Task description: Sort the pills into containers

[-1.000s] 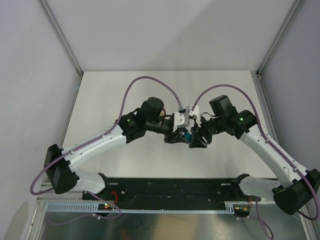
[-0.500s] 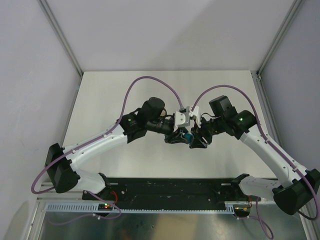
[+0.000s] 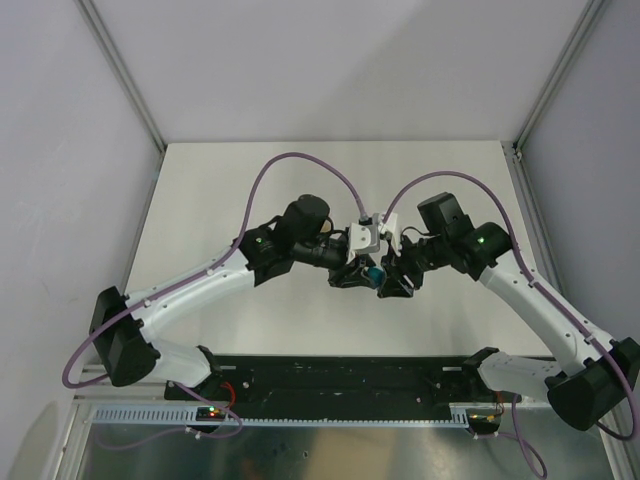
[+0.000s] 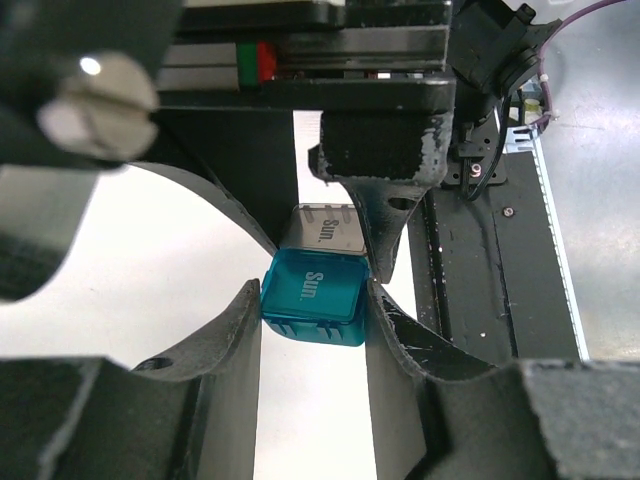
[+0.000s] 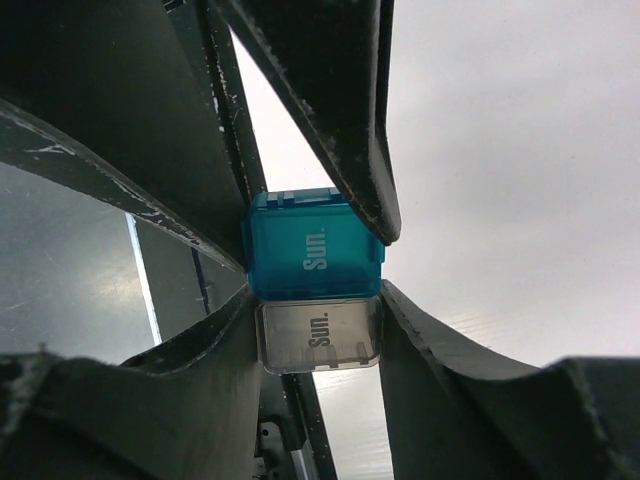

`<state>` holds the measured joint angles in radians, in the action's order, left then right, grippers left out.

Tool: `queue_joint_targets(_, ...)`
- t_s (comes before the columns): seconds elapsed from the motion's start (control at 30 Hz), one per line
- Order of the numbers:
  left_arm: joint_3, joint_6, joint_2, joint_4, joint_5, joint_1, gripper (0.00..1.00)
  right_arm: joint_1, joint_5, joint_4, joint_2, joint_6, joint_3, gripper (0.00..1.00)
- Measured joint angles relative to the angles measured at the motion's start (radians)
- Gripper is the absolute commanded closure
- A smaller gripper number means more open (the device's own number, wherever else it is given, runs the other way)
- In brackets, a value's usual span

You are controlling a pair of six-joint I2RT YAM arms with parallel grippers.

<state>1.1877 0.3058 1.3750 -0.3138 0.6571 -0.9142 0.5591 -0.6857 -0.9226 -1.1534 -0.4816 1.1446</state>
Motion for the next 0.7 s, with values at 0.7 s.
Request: queue_joint_targets(0.7, 0.000, -0.027, -0.063, 0.024, 0.114, -0.023, 0.40, -0.011, 0.014, 0.016, -0.029, 0.010, -0.019, 1.00)
